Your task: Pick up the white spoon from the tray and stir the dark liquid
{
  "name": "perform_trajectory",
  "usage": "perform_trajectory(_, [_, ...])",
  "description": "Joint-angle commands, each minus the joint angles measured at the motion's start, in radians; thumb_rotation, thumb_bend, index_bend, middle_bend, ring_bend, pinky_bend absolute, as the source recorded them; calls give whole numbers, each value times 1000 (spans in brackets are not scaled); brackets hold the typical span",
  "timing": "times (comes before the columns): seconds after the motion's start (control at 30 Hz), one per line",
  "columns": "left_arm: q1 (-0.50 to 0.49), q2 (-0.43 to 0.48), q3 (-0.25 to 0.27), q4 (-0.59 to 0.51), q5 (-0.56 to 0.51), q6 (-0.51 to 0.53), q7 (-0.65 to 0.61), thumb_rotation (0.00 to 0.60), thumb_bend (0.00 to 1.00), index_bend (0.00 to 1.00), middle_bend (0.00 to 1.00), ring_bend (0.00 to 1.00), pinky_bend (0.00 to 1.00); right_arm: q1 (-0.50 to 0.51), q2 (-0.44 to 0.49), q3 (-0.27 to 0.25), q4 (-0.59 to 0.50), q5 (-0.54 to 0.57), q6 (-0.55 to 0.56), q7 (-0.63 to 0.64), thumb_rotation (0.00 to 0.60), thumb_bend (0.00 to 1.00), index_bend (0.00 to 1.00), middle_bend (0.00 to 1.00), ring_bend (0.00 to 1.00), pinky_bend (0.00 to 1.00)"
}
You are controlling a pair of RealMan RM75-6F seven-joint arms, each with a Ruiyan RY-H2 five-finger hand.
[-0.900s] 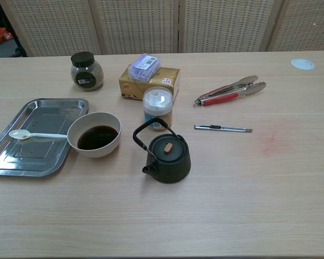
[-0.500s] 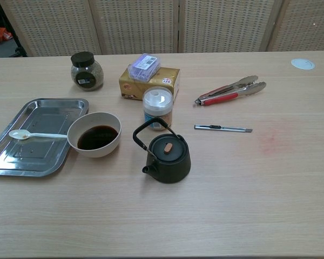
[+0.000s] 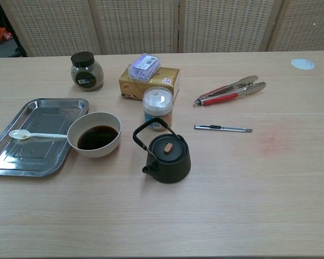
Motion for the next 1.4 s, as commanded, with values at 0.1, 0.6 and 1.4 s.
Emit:
perform_trajectory(0.1, [-100, -39, -45, -14, -90, -140, 65, 600, 70, 359, 0, 0, 0, -1, 0, 1, -1, 2, -2, 2, 600, 55, 194, 0, 0, 0])
perform_trajectory(0.6, [-231, -220, -100, 134, -281, -284, 170, 600, 93, 406, 0, 0, 0, -2, 2, 0, -2, 2, -7, 9, 600, 55, 194, 0, 0, 0])
perform_trajectory(1.4, [-285, -347, -92, 290, -330, -307, 180, 600, 56, 406, 0, 0, 0, -3, 11, -19, -4, -14, -14, -33, 600, 0, 104, 0, 0, 0])
